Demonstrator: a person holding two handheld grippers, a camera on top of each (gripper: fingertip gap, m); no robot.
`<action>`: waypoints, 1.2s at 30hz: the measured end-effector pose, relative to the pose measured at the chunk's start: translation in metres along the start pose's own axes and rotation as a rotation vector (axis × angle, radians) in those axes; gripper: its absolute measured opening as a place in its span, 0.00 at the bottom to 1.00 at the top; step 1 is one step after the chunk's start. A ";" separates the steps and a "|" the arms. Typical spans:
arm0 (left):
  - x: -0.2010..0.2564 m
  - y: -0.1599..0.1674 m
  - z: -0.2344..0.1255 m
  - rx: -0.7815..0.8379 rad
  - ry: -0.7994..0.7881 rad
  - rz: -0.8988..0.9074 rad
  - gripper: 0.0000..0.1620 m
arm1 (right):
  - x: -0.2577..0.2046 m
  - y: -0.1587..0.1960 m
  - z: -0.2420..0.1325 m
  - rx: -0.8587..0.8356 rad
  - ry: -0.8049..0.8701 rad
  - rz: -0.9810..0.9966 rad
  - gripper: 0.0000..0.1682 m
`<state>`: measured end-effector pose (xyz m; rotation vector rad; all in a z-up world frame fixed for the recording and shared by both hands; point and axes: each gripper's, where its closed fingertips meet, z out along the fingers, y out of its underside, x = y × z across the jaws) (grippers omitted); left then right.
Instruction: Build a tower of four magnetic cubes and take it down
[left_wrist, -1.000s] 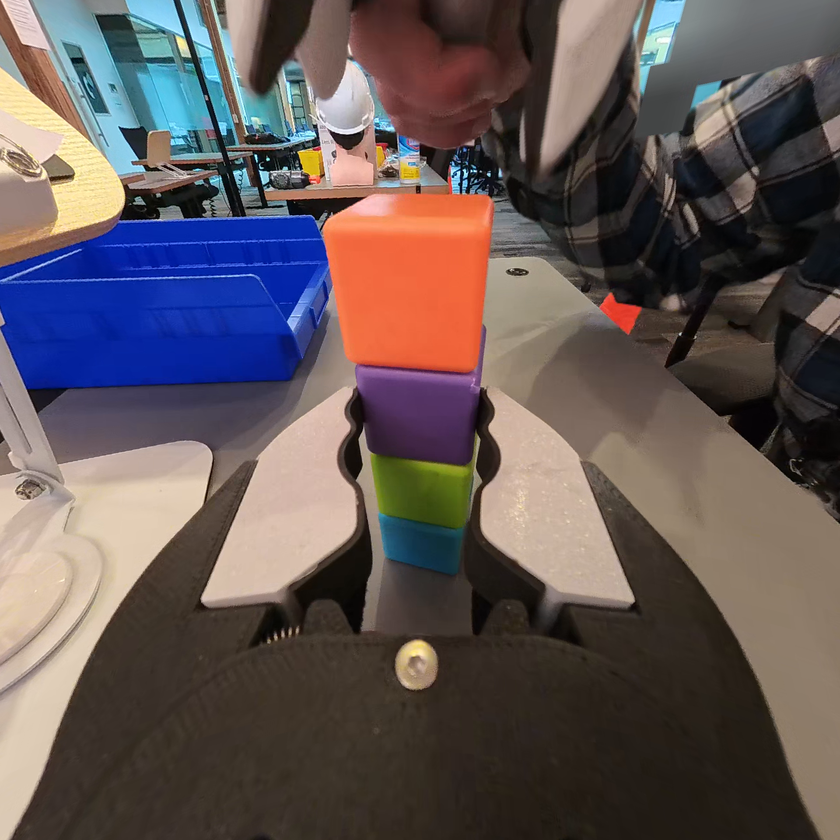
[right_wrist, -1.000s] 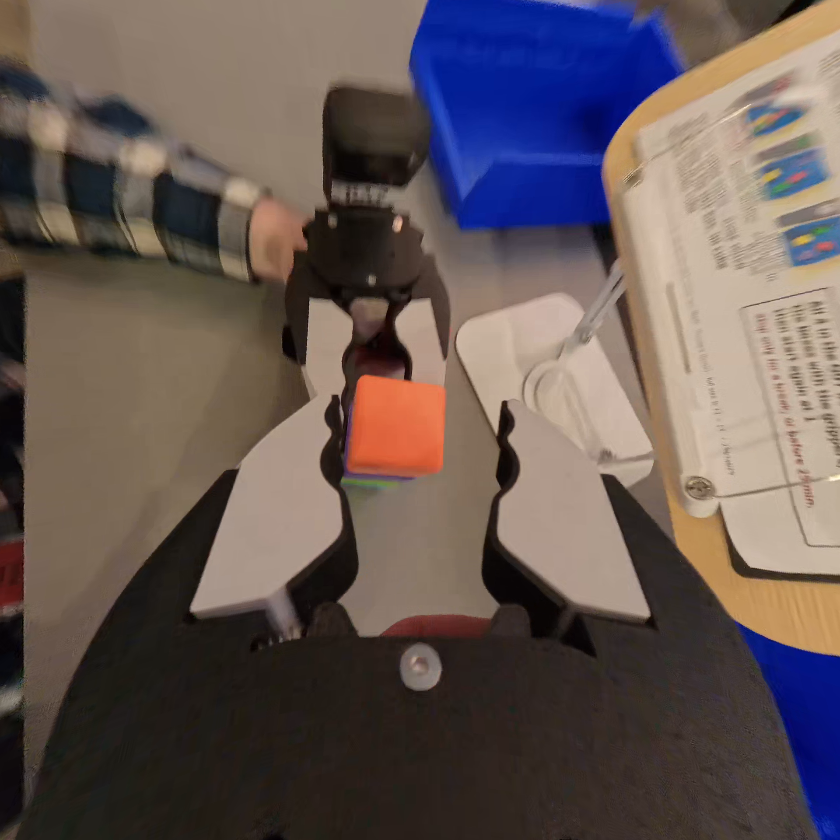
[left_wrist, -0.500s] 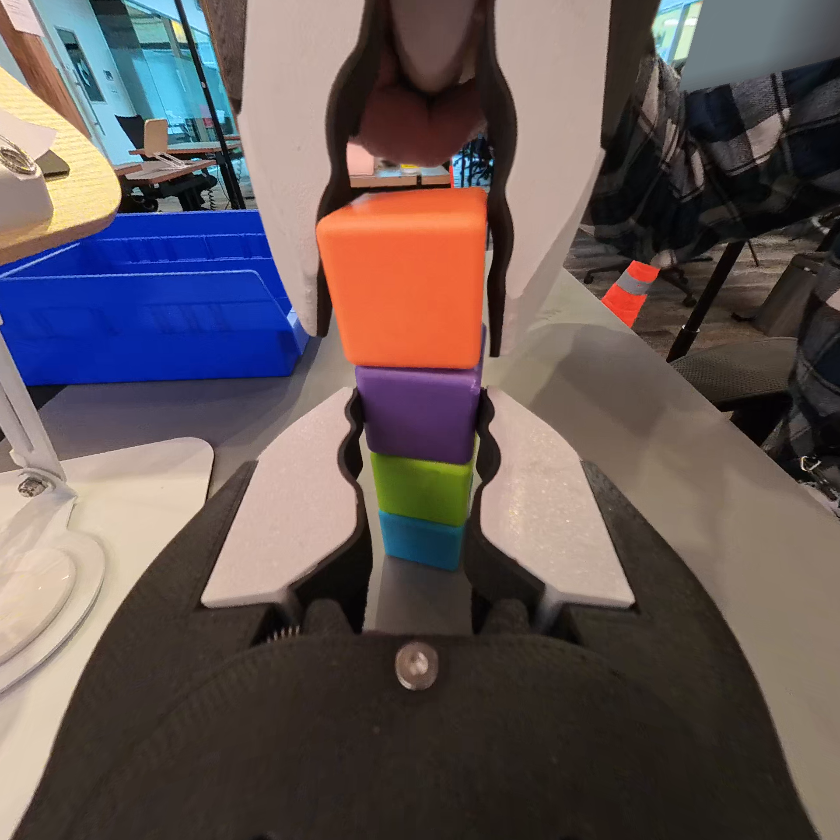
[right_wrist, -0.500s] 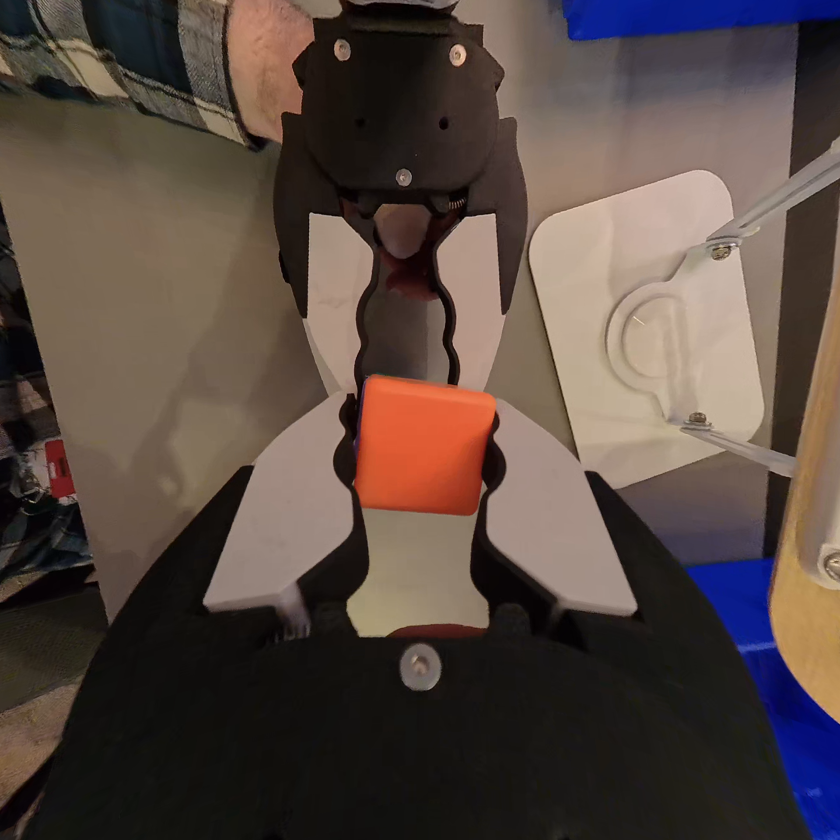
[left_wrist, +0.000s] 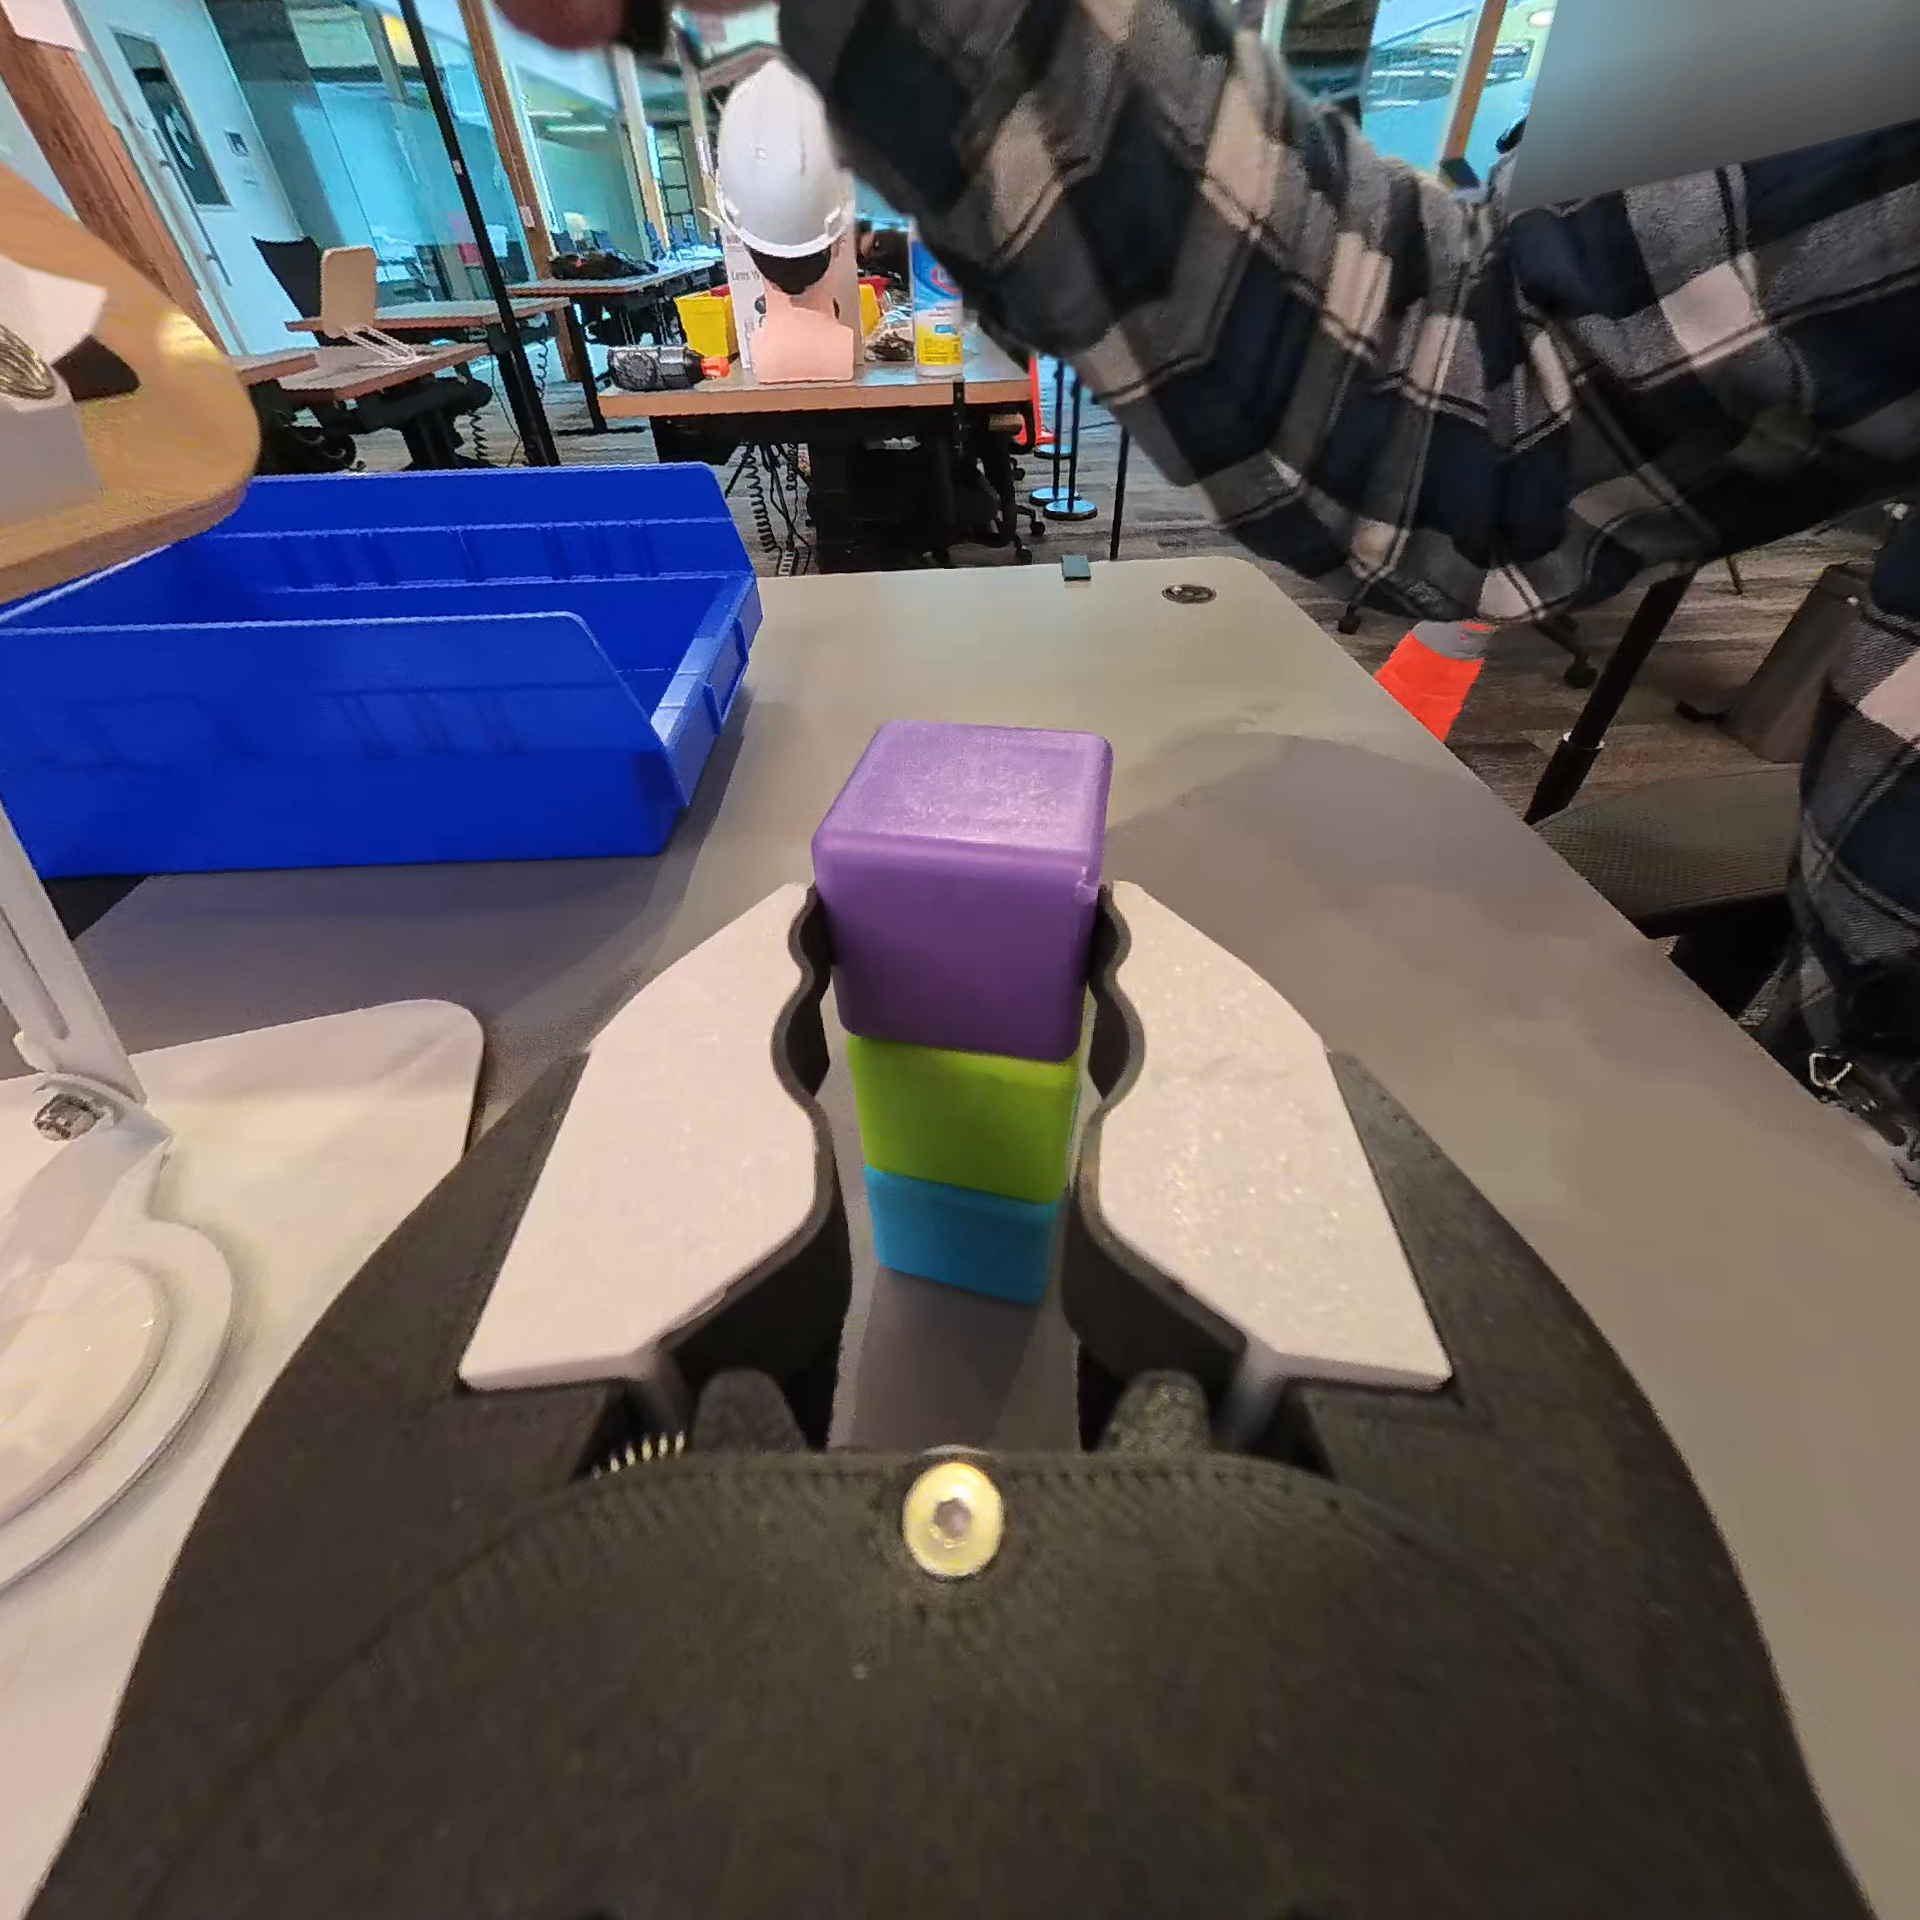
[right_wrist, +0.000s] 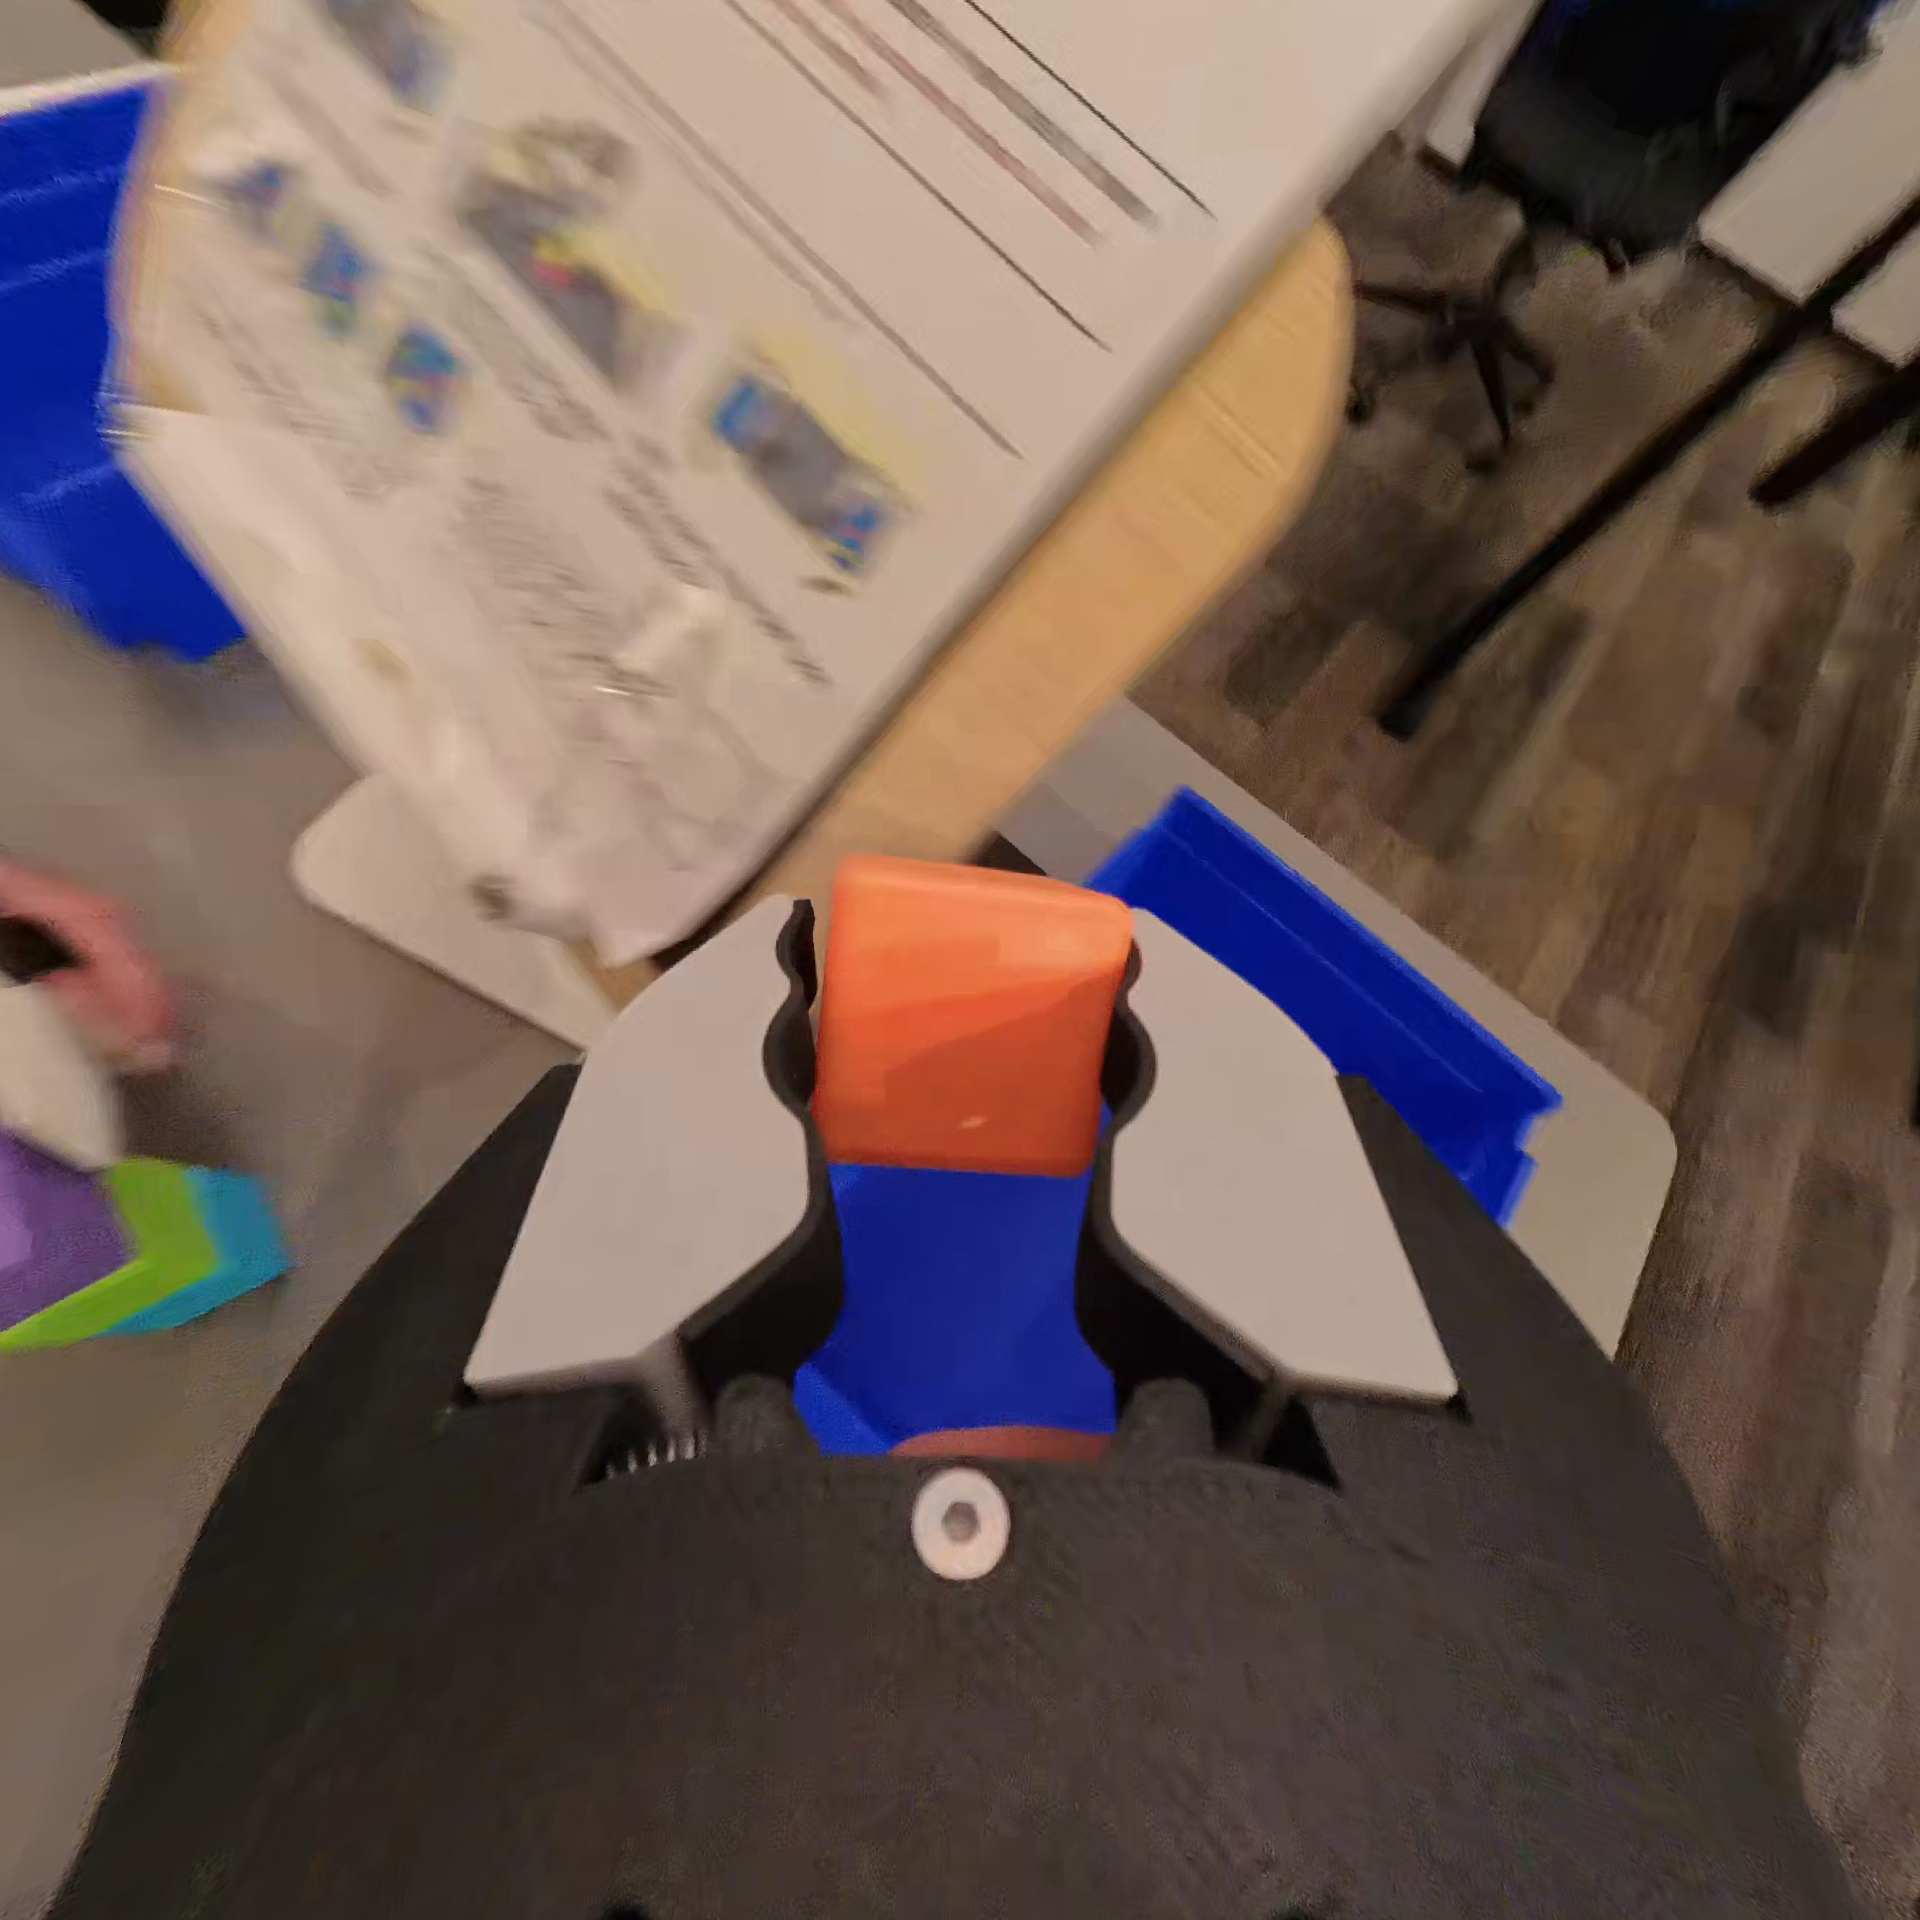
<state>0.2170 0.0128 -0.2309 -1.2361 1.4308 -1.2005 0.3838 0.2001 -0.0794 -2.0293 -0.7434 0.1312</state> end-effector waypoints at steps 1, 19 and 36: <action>0.000 0.000 0.000 0.000 0.000 0.000 0.29 | 0.023 0.010 0.011 -0.014 0.049 0.039 0.32; 0.000 0.000 0.001 0.000 0.004 -0.007 0.29 | 0.060 0.176 0.191 -0.499 0.027 0.150 0.32; 0.005 0.001 0.002 -0.001 0.032 -0.012 0.31 | 0.054 0.102 0.082 -0.152 0.113 0.123 0.35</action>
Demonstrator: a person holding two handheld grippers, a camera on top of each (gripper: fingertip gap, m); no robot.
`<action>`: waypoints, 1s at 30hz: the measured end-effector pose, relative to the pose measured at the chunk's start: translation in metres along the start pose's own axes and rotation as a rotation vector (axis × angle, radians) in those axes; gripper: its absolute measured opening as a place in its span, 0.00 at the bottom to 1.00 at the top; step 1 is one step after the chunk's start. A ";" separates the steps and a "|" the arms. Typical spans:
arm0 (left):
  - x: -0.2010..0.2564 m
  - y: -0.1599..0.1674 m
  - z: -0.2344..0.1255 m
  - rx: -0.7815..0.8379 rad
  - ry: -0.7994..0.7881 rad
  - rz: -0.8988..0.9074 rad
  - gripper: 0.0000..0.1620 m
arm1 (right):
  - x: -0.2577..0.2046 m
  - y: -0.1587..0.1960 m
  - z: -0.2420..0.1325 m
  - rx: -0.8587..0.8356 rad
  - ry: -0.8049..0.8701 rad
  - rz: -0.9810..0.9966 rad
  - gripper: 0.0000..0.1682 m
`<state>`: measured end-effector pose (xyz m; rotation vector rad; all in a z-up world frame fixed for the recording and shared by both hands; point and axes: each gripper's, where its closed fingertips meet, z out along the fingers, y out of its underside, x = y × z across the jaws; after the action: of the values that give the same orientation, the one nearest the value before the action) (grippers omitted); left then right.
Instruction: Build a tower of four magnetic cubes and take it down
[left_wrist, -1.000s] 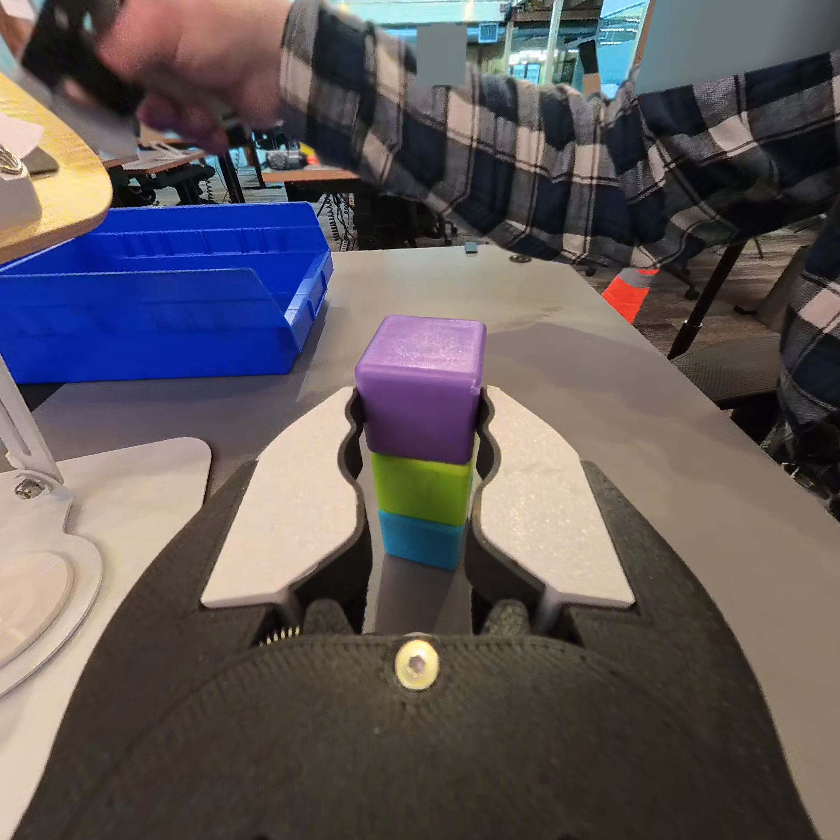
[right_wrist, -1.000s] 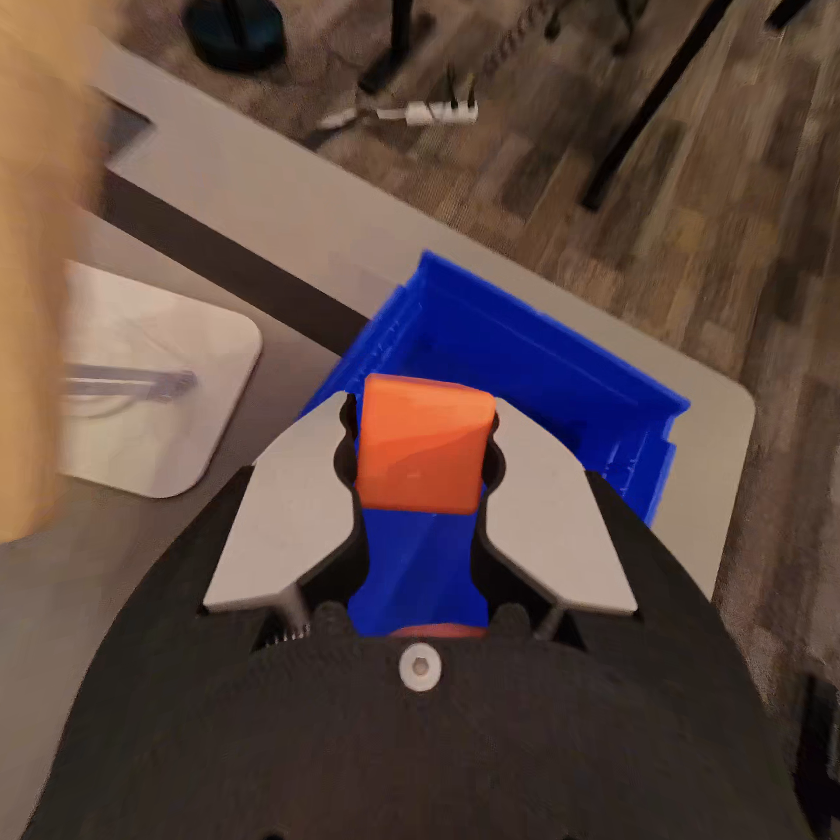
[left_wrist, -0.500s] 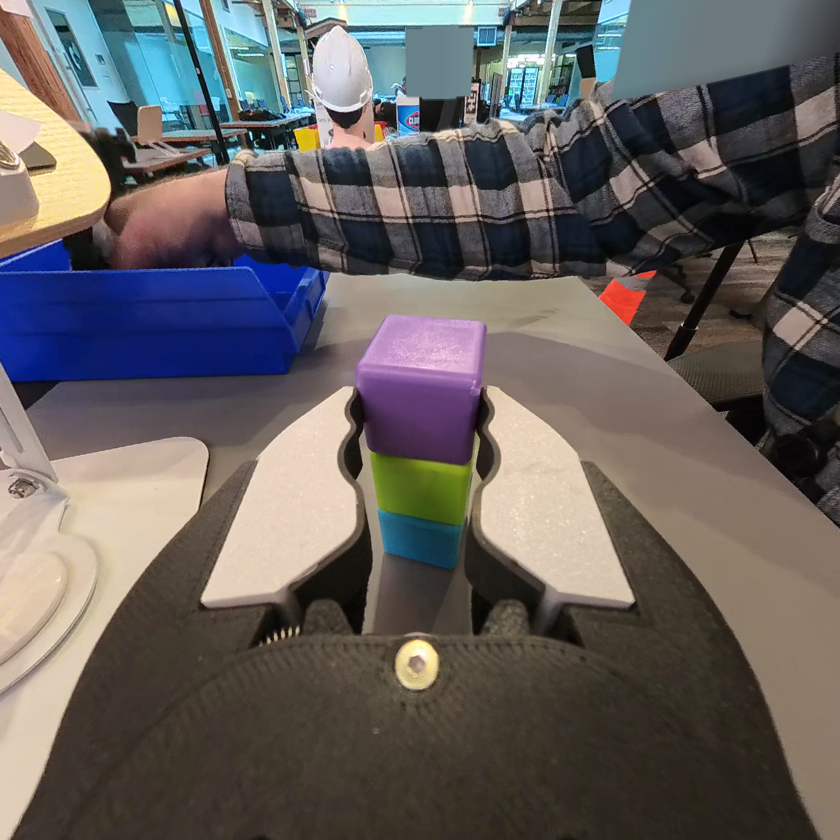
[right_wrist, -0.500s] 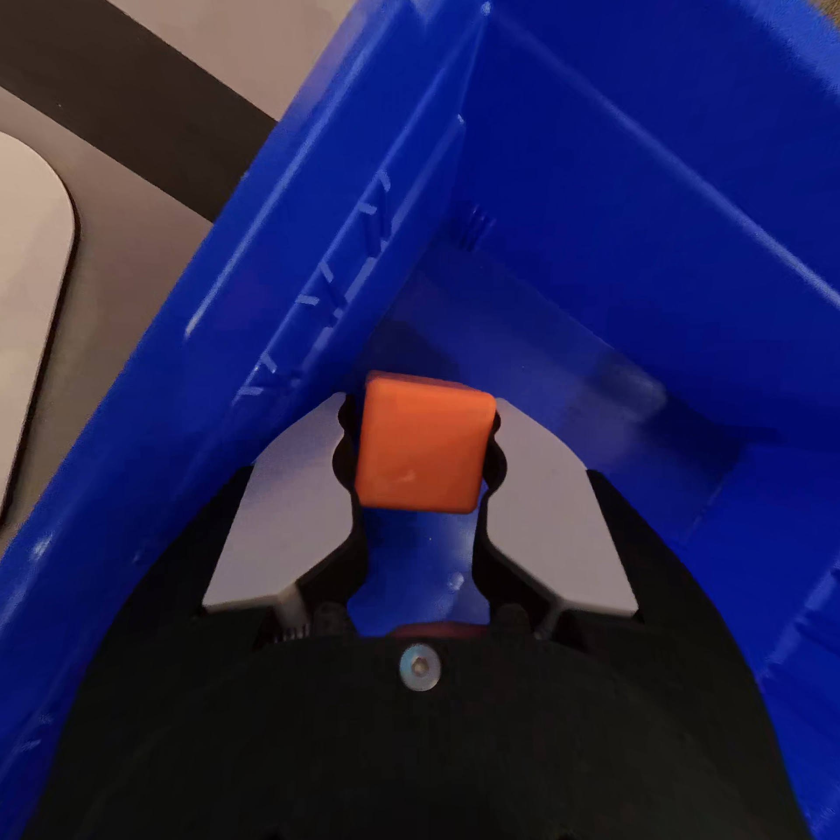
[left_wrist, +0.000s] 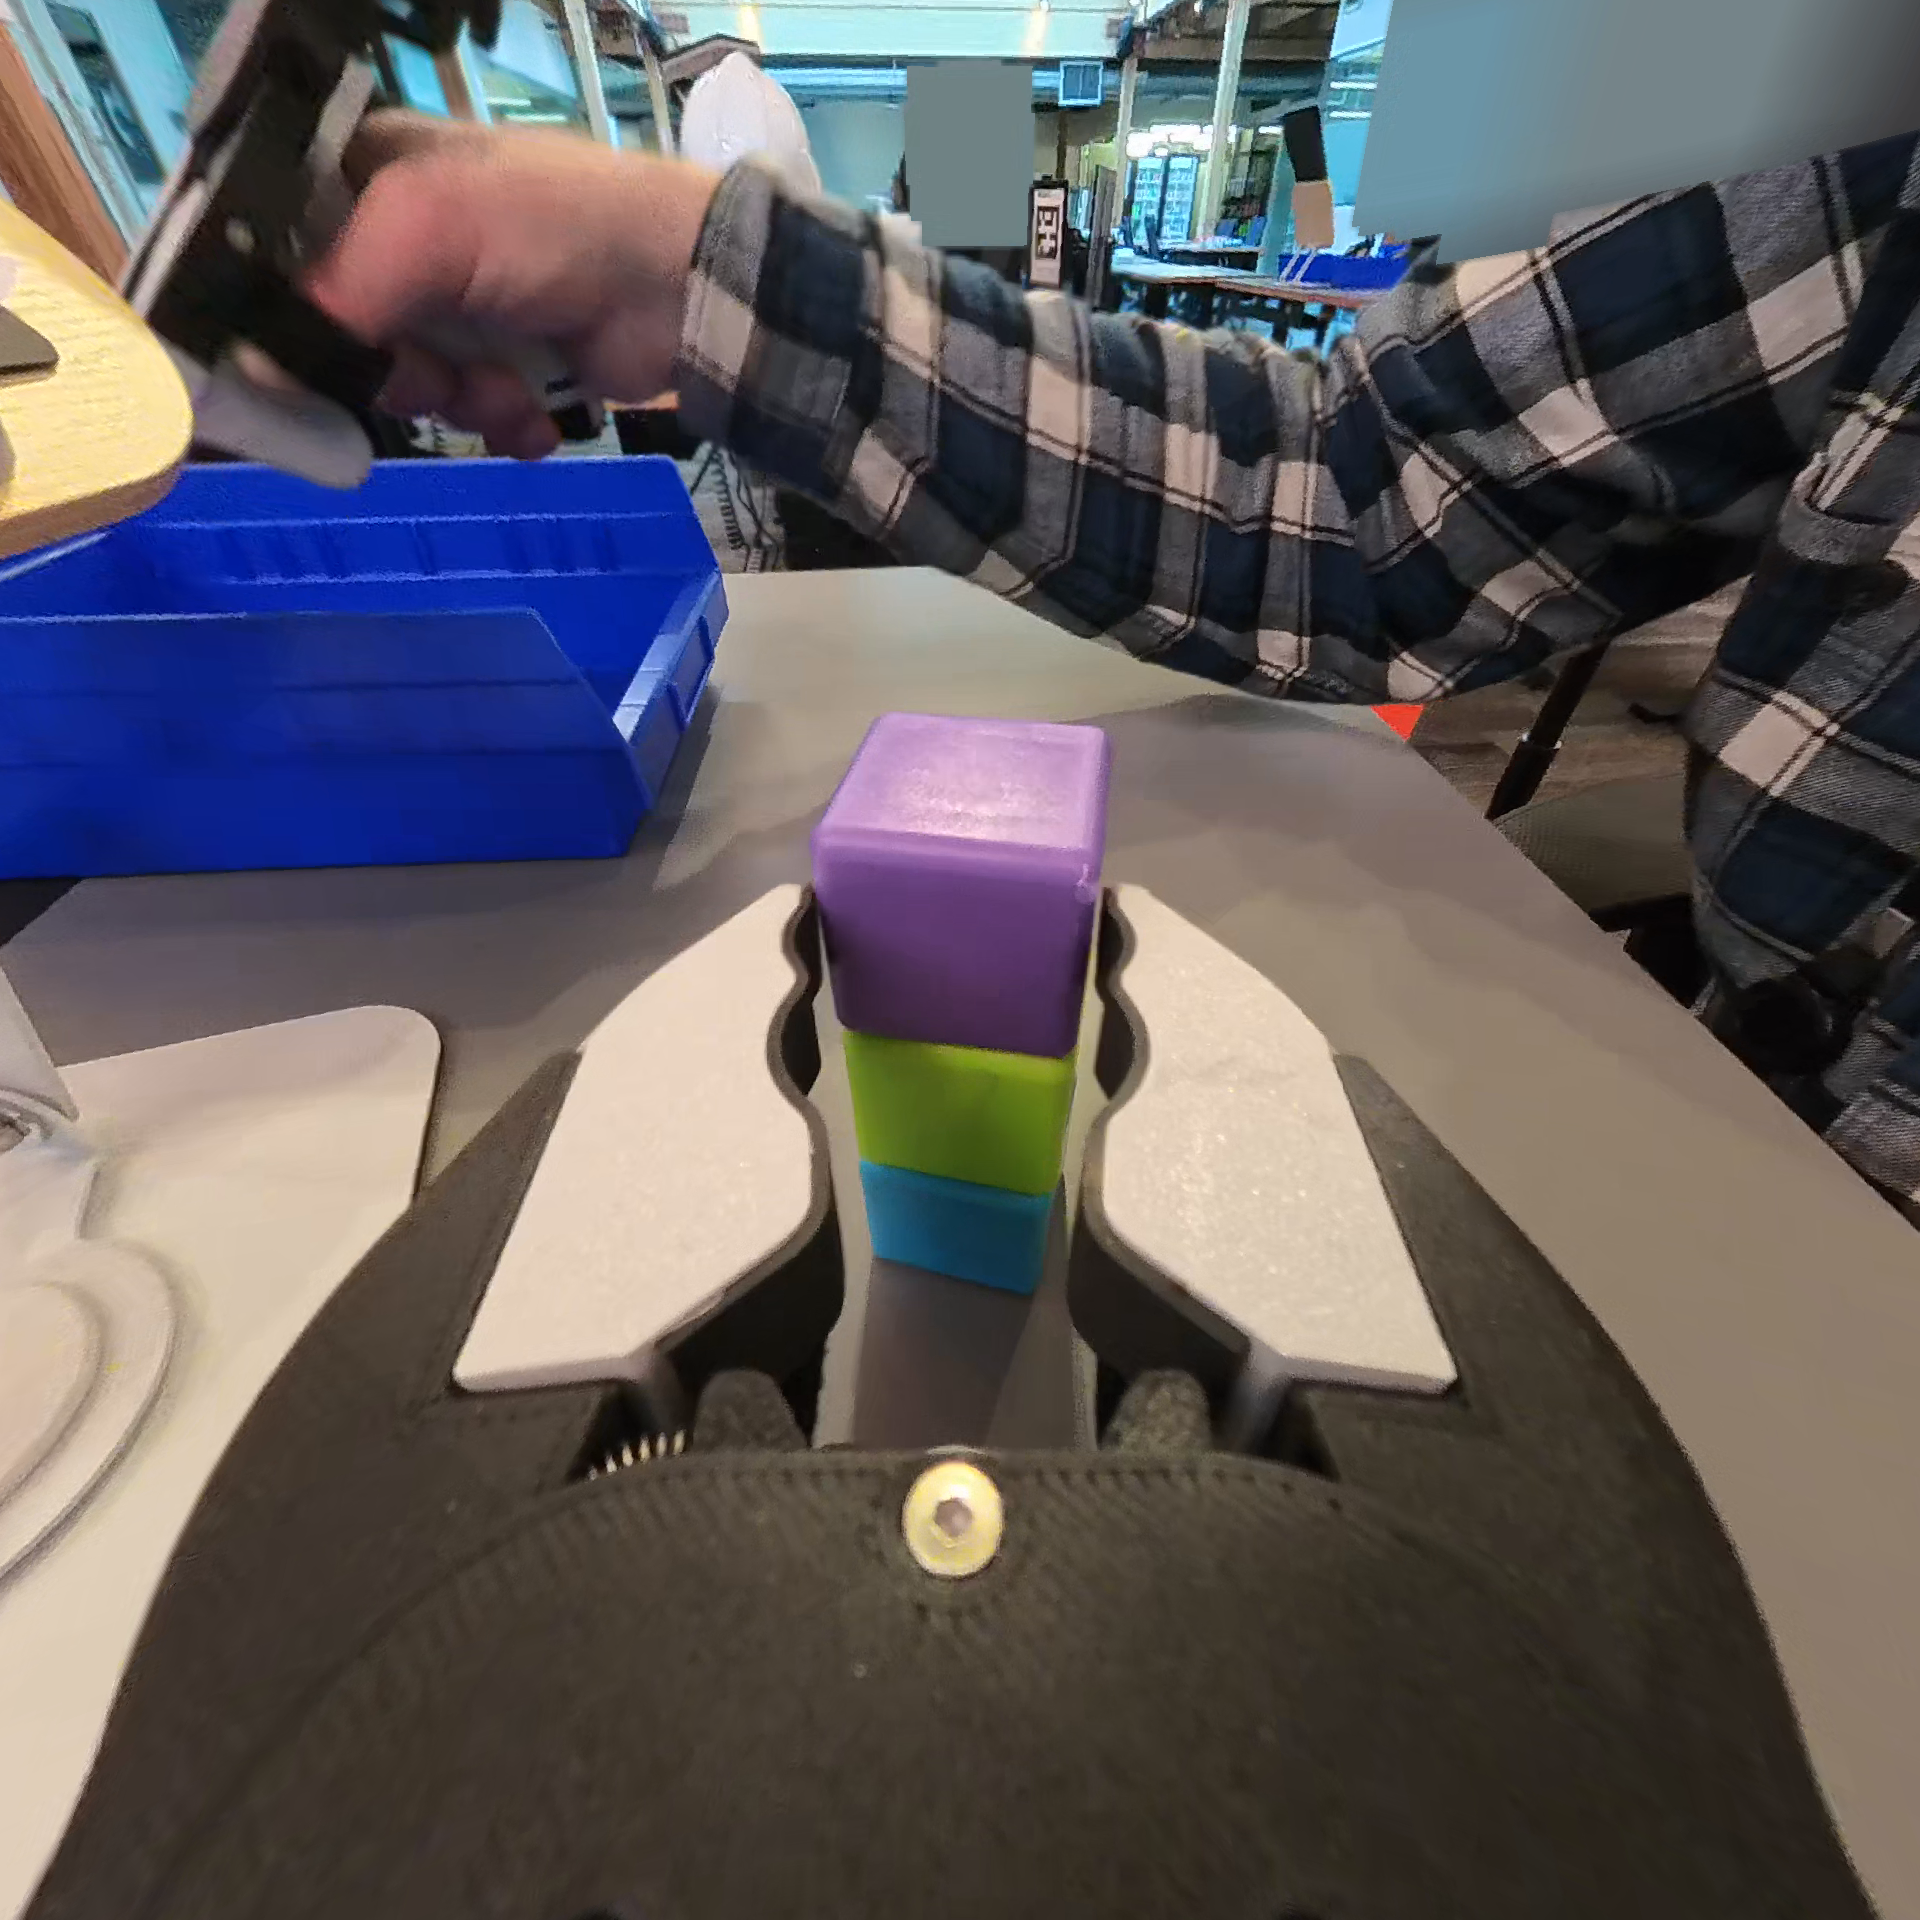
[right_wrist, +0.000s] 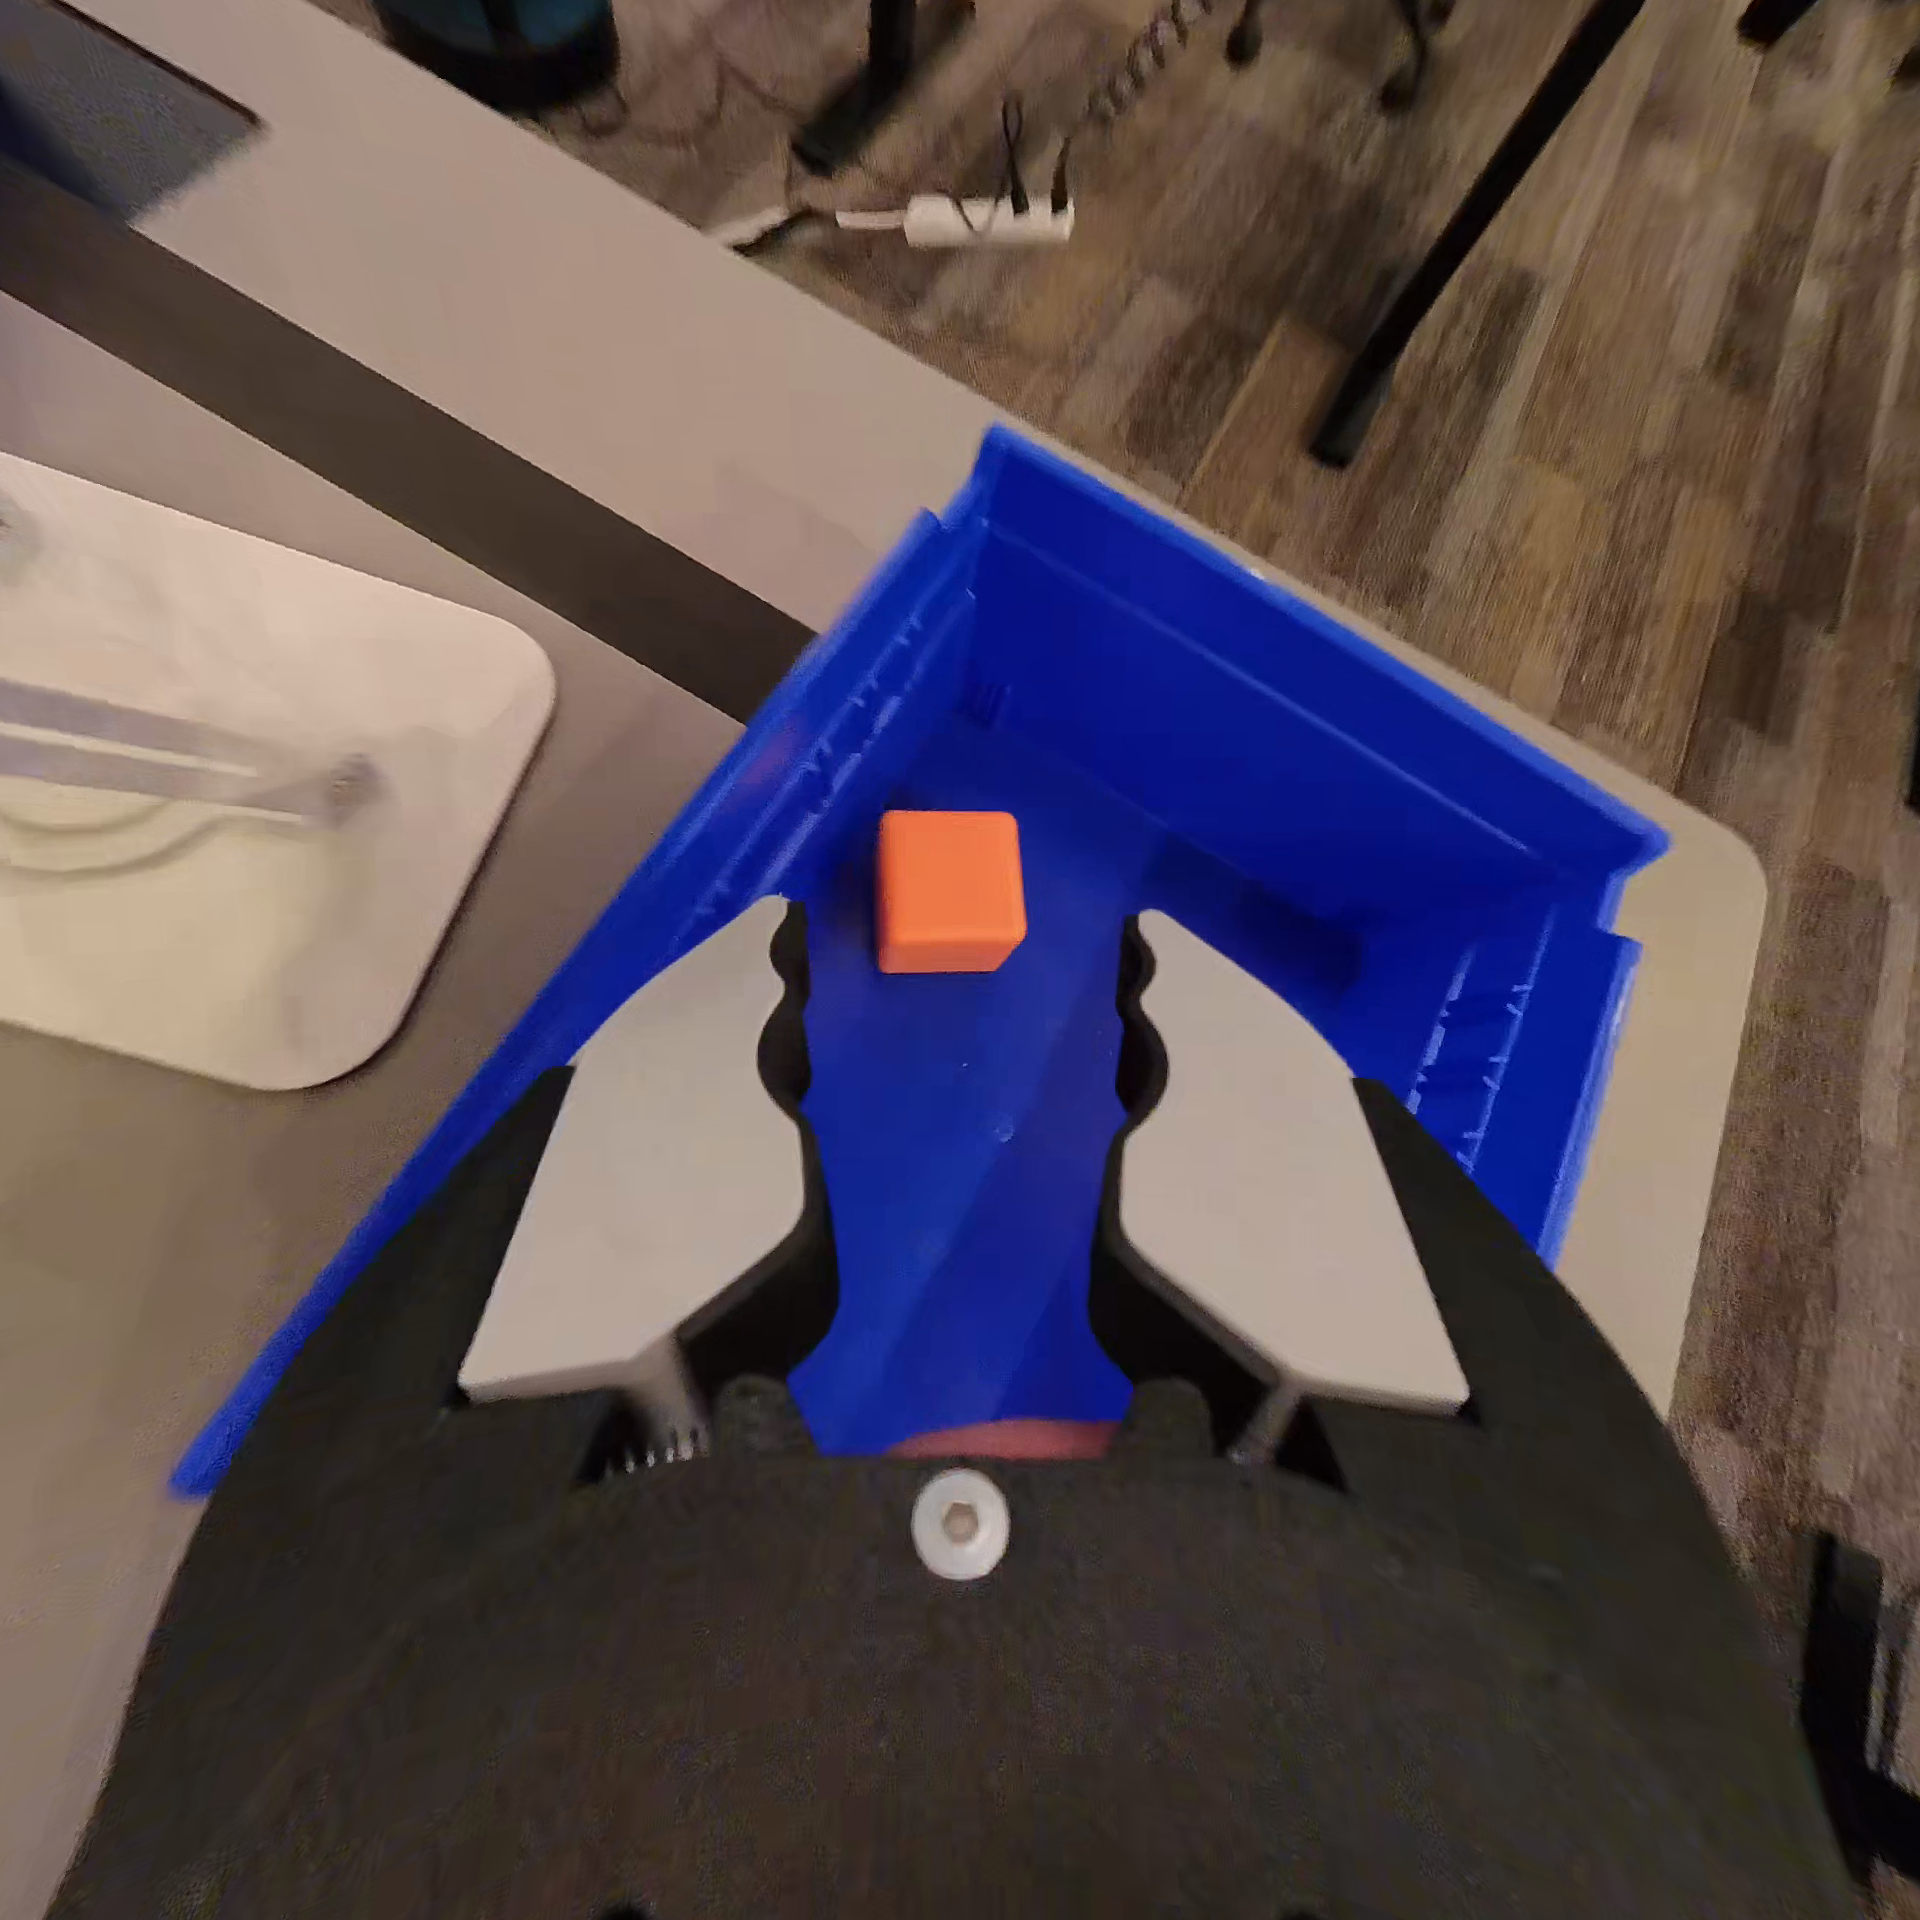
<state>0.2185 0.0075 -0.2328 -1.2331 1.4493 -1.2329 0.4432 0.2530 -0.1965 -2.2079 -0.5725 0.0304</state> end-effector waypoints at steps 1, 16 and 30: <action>0.000 0.000 0.000 -0.001 -0.004 0.004 0.33 | -0.005 -0.003 -0.010 0.022 -0.003 -0.011 0.35; -0.002 0.035 0.003 -0.221 -0.005 0.017 0.43 | -0.040 -0.028 -0.076 0.212 -0.043 -0.077 0.33; -0.010 0.035 0.008 -0.228 -0.059 0.023 0.30 | -0.179 -0.048 -0.164 0.318 -0.289 -0.453 0.36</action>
<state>0.2221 0.0173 -0.2687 -1.3874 1.5891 -1.0286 0.2985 0.0862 -0.0846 -1.7358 -1.1357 0.1914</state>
